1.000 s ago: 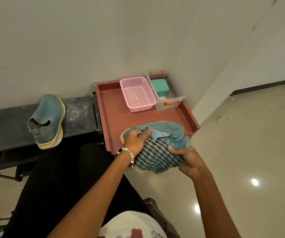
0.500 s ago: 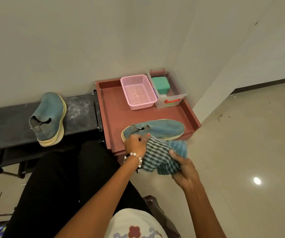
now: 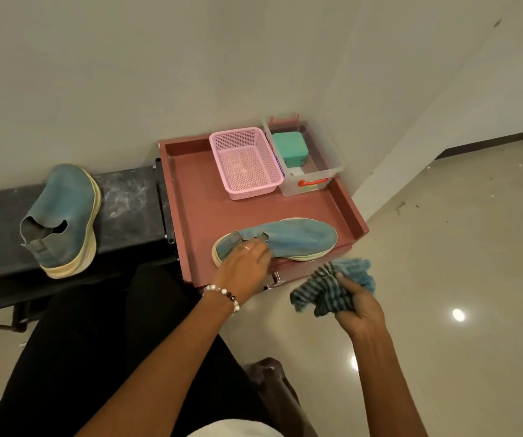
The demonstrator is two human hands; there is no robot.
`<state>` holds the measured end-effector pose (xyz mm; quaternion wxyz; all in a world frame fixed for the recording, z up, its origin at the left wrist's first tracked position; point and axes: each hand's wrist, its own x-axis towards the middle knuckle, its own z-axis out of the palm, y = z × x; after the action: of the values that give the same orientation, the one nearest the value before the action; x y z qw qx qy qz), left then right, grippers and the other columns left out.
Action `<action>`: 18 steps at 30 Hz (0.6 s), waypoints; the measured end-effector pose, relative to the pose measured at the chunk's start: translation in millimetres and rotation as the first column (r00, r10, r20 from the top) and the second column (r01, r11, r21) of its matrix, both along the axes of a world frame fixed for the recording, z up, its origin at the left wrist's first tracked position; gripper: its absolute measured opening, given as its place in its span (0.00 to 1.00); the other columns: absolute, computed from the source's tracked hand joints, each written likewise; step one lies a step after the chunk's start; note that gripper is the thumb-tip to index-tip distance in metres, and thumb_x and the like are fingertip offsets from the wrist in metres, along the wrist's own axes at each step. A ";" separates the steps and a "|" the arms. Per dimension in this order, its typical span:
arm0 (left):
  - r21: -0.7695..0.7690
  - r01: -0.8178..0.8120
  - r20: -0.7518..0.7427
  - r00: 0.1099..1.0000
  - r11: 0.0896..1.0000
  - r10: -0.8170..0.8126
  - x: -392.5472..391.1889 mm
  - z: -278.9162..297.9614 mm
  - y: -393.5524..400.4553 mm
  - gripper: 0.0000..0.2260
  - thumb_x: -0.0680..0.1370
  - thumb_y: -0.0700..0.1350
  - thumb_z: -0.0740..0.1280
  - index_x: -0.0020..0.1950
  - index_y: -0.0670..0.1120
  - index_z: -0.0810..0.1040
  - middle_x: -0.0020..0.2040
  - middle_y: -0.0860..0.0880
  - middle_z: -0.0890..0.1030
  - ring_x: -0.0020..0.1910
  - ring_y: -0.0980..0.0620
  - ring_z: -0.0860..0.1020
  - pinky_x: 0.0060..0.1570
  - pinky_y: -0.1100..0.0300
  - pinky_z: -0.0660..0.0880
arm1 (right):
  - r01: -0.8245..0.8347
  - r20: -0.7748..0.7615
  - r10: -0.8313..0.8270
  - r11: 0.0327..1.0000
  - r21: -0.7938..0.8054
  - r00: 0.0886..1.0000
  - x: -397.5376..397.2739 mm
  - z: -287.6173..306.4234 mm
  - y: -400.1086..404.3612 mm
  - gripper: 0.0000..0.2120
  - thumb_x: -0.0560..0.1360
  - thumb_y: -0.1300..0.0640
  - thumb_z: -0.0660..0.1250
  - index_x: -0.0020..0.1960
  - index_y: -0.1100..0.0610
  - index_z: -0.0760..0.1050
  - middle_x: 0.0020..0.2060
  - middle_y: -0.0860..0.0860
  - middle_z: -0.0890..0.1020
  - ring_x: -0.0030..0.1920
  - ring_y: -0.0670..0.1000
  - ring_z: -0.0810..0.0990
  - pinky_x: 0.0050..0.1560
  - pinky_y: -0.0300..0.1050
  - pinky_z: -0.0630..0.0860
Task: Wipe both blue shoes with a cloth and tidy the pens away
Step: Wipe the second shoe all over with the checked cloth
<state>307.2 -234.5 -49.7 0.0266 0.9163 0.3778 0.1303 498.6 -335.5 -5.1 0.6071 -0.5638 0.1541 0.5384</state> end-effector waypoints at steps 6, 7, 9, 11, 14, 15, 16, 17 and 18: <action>-0.004 -0.028 -0.477 0.879 1.000 0.023 -7.5 -25.7 9.0 0.34 0.81 0.54 0.55 0.77 0.46 0.36 0.77 0.50 0.33 0.76 0.50 0.35 0.68 0.40 0.27 | 0.173 0.371 -0.191 0.981 0.083 0.909 -30.2 -10.2 37.1 0.19 0.72 0.67 0.70 0.62 0.63 0.72 0.52 0.57 0.81 0.51 0.57 0.81 0.43 0.54 0.81; -0.019 -0.057 -0.495 0.868 0.998 0.040 -8.7 -28.9 12.0 0.33 0.82 0.52 0.53 0.76 0.46 0.32 0.74 0.50 0.28 0.74 0.51 0.30 0.66 0.41 0.24 | 0.130 0.466 -0.162 0.986 0.099 0.870 -36.1 -13.9 41.8 0.20 0.72 0.65 0.70 0.63 0.62 0.71 0.53 0.55 0.81 0.52 0.55 0.81 0.46 0.54 0.81; -0.053 -0.077 -0.555 0.831 0.996 0.035 -7.5 -31.9 15.8 0.31 0.83 0.46 0.49 0.75 0.45 0.28 0.71 0.49 0.24 0.73 0.52 0.28 0.66 0.43 0.24 | -0.027 0.680 -0.004 0.999 0.034 0.734 -43.4 -29.0 51.4 0.17 0.73 0.62 0.70 0.60 0.58 0.71 0.51 0.49 0.80 0.51 0.50 0.80 0.49 0.49 0.80; -0.090 -0.097 -0.588 0.808 0.991 0.025 -4.2 -32.3 17.5 0.34 0.82 0.47 0.52 0.75 0.43 0.29 0.74 0.47 0.27 0.75 0.51 0.32 0.67 0.44 0.26 | -0.248 0.870 0.276 0.951 -0.186 0.409 -51.7 -49.8 59.7 0.11 0.75 0.61 0.68 0.56 0.60 0.72 0.46 0.50 0.80 0.47 0.51 0.80 0.44 0.46 0.79; -0.139 -0.091 -0.646 0.763 0.986 -0.021 0.8 -30.7 19.1 0.36 0.81 0.52 0.55 0.76 0.42 0.32 0.78 0.45 0.35 0.76 0.48 0.35 0.70 0.44 0.28 | -0.496 0.861 0.488 0.718 -0.488 -0.142 -72.4 -88.9 66.5 0.22 0.73 0.69 0.65 0.67 0.64 0.69 0.61 0.62 0.76 0.60 0.62 0.75 0.54 0.55 0.78; -0.159 -0.074 -0.671 0.739 0.984 -0.053 0.9 -28.7 20.4 0.35 0.82 0.53 0.55 0.77 0.43 0.35 0.78 0.45 0.38 0.77 0.47 0.37 0.71 0.44 0.29 | -0.535 0.821 0.528 0.638 -0.553 -0.219 -75.7 -97.1 66.1 0.28 0.71 0.72 0.63 0.70 0.61 0.66 0.69 0.61 0.69 0.69 0.61 0.68 0.60 0.55 0.74; -0.172 -0.064 -0.687 0.723 0.983 -0.074 0.1 -28.3 21.6 0.33 0.82 0.53 0.53 0.78 0.44 0.37 0.79 0.46 0.40 0.77 0.47 0.38 0.72 0.44 0.30 | -0.561 0.795 0.544 0.584 -0.587 -0.267 -72.6 -102.6 64.8 0.31 0.70 0.73 0.62 0.72 0.58 0.64 0.73 0.58 0.63 0.73 0.60 0.61 0.64 0.54 0.71; -0.173 -0.061 -0.686 0.724 0.983 -0.076 -1.1 -28.0 22.4 0.31 0.82 0.53 0.52 0.78 0.44 0.39 0.79 0.46 0.42 0.78 0.46 0.39 0.72 0.44 0.31 | -0.582 0.783 0.528 0.539 -0.609 -0.330 -63.2 -103.9 64.0 0.33 0.69 0.74 0.62 0.71 0.55 0.65 0.74 0.56 0.61 0.74 0.59 0.59 0.66 0.53 0.69; -0.160 -0.057 -0.678 0.732 0.985 -0.068 -2.1 -28.3 22.9 0.30 0.83 0.52 0.51 0.78 0.44 0.39 0.79 0.46 0.42 0.78 0.46 0.39 0.71 0.44 0.30 | -0.587 0.763 0.488 0.494 -0.641 -0.423 -47.9 -104.6 62.3 0.34 0.68 0.75 0.61 0.71 0.53 0.65 0.74 0.56 0.62 0.73 0.58 0.60 0.66 0.53 0.70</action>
<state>305.1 -211.6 -78.0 -0.0350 0.8956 0.3684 -0.2468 450.7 -273.1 -109.6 0.1803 -0.7224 -0.6316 0.2161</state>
